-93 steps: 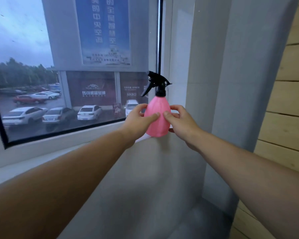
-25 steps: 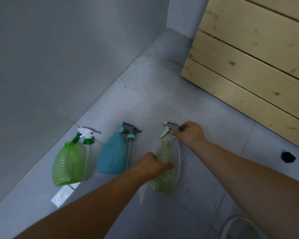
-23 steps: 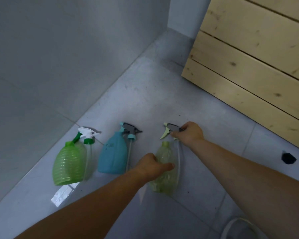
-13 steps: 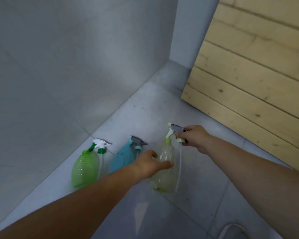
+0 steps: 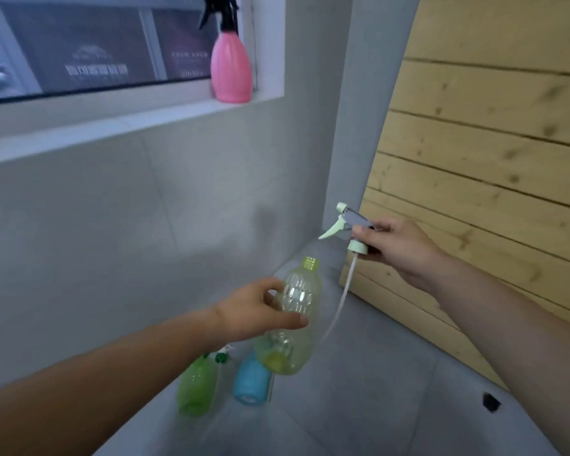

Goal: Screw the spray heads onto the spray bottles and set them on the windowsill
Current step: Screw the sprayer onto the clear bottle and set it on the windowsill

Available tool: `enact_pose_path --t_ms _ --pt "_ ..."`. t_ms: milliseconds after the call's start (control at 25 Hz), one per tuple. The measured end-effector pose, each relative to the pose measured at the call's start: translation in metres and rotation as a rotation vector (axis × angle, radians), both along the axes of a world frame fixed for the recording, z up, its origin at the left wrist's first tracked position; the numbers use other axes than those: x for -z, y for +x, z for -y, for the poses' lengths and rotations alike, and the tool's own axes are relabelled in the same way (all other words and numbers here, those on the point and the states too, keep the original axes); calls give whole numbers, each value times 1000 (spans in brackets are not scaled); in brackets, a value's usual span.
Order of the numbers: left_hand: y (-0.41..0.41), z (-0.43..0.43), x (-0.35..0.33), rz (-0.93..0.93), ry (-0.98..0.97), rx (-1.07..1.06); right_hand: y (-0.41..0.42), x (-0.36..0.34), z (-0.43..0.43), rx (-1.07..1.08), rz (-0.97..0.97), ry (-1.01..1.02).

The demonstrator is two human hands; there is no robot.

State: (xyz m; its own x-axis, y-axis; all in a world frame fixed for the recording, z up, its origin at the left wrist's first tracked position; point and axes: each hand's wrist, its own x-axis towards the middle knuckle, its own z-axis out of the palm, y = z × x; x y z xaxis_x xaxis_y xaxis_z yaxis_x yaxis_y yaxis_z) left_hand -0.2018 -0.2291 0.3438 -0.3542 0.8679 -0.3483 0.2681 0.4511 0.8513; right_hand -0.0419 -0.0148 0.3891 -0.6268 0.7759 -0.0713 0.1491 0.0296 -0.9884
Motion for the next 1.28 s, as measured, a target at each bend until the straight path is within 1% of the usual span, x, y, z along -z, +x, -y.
enact_pose_path --t_ms 120,240,480,600,720,840,1000,1160,1280 --pt "-1 33 -23 -5 71 -11 21 -44 20 77 -206 26" --pt "-4 51 -22 -60 65 -12 31 -68 33 148 -340 23" --pt "-7 56 -12 -220 24 3 37 -75 35 229 -431 -6" --pt "-7 52 -9 -249 -5 14 39 -73 25 251 -460 -39" --pt "-3 46 -11 -256 -15 32 38 -67 20 239 -453 -57" --pt "4 41 -12 -243 9 39 32 -58 22 200 -405 -67" --pt "15 36 -14 -91 86 31 19 -43 35 92 -317 -84" --pt "29 32 -25 98 202 9 6 -32 62 -135 -200 -69" --pt "38 32 -30 107 219 -25 1 -30 66 -229 -154 -28"
